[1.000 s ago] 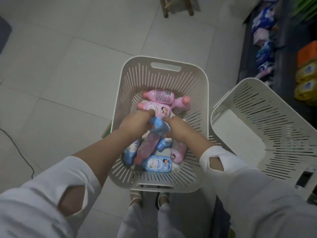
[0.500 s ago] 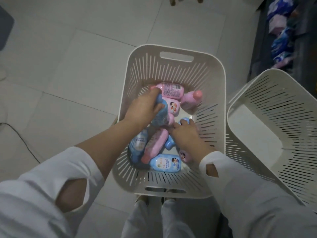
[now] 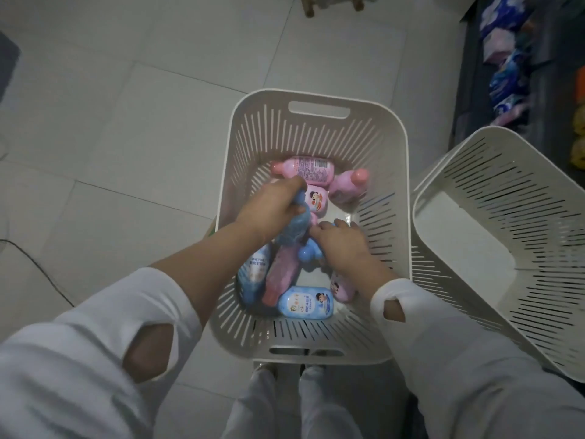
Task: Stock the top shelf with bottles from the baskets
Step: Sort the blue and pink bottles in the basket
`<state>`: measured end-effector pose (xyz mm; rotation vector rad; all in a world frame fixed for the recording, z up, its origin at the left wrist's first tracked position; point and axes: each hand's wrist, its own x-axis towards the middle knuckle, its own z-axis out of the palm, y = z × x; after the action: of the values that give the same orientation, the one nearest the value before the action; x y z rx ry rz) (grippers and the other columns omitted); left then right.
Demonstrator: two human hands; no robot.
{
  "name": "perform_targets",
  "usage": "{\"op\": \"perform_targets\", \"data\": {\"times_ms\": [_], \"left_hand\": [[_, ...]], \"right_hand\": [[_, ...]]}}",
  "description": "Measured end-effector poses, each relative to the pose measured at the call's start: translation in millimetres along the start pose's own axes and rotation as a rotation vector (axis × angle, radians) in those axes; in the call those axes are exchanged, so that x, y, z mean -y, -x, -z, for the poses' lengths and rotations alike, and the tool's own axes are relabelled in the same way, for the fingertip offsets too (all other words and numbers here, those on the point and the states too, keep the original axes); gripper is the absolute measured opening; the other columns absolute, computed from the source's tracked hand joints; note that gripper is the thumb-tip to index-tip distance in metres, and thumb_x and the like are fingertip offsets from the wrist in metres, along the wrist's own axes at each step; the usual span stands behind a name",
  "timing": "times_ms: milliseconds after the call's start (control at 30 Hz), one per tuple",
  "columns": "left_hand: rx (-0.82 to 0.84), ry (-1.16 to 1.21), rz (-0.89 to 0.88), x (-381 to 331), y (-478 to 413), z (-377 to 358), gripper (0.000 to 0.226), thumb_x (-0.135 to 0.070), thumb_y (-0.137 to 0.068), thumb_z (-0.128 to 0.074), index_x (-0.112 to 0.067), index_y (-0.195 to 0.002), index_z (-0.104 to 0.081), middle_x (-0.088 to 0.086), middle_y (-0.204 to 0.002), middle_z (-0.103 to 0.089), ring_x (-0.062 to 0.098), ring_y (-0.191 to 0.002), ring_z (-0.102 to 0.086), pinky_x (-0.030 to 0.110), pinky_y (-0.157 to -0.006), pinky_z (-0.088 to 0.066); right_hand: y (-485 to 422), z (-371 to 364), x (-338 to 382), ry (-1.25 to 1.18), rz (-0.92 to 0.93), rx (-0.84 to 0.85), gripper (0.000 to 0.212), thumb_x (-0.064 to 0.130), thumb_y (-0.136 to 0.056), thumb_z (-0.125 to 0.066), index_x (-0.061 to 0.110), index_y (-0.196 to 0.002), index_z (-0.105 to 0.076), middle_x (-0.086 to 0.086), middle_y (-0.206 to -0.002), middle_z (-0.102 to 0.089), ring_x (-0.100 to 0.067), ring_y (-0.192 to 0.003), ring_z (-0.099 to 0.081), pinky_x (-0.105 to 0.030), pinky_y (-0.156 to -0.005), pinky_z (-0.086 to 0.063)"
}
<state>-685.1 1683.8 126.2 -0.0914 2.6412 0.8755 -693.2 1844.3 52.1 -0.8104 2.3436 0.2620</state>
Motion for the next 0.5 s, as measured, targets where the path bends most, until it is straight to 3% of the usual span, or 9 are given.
{"op": "perform_targets", "data": {"times_ms": [167,300,400,500], "left_hand": [[0.011,0.015,0.030,-13,9,14,0.034,-0.016,-0.086,-0.055,-0.013,-0.119,-0.045,0.008,-0.100,-0.057,0.027,-0.089,-0.053,0.030,-0.071,-0.036],[-0.015,0.030,-0.023,-31,19,42,0.031,-0.010,-0.084,-0.058,-0.012,-0.114,-0.051,0.002,-0.095,-0.056,0.028,-0.089,-0.056,0.028,-0.071,-0.040],[-0.019,-0.015,-0.075,-48,32,63,0.032,-0.010,-0.083,-0.059,-0.012,-0.114,-0.051,0.012,-0.104,-0.062,0.032,-0.095,-0.058,0.038,-0.078,-0.047],[-0.004,-0.033,-0.133,-71,46,86,0.031,-0.010,-0.083,-0.060,-0.012,-0.113,-0.052,0.013,-0.105,-0.063,0.032,-0.095,-0.059,0.034,-0.076,-0.045]], "right_hand": [[18,17,-2,-0.428,-0.076,-0.168,0.056,0.031,-0.075,-0.070,0.022,-0.124,-0.044,-0.009,-0.115,-0.059,-0.032,-0.103,-0.060,-0.037,-0.076,-0.045],[41,45,-3,-0.732,-0.163,-0.252,0.048,0.031,-0.066,-0.080,0.016,-0.103,-0.054,-0.007,-0.105,-0.062,-0.029,-0.096,-0.060,-0.035,-0.075,-0.046],[66,69,-1,-0.820,-0.239,-0.269,0.054,0.033,-0.068,-0.081,0.014,-0.111,-0.057,-0.007,-0.104,-0.064,-0.026,-0.096,-0.060,-0.030,-0.074,-0.043],[98,95,0,-0.887,-0.283,-0.312,0.058,0.031,-0.072,-0.079,0.013,-0.122,-0.055,-0.009,-0.113,-0.064,-0.025,-0.103,-0.059,-0.027,-0.078,-0.043]]}}
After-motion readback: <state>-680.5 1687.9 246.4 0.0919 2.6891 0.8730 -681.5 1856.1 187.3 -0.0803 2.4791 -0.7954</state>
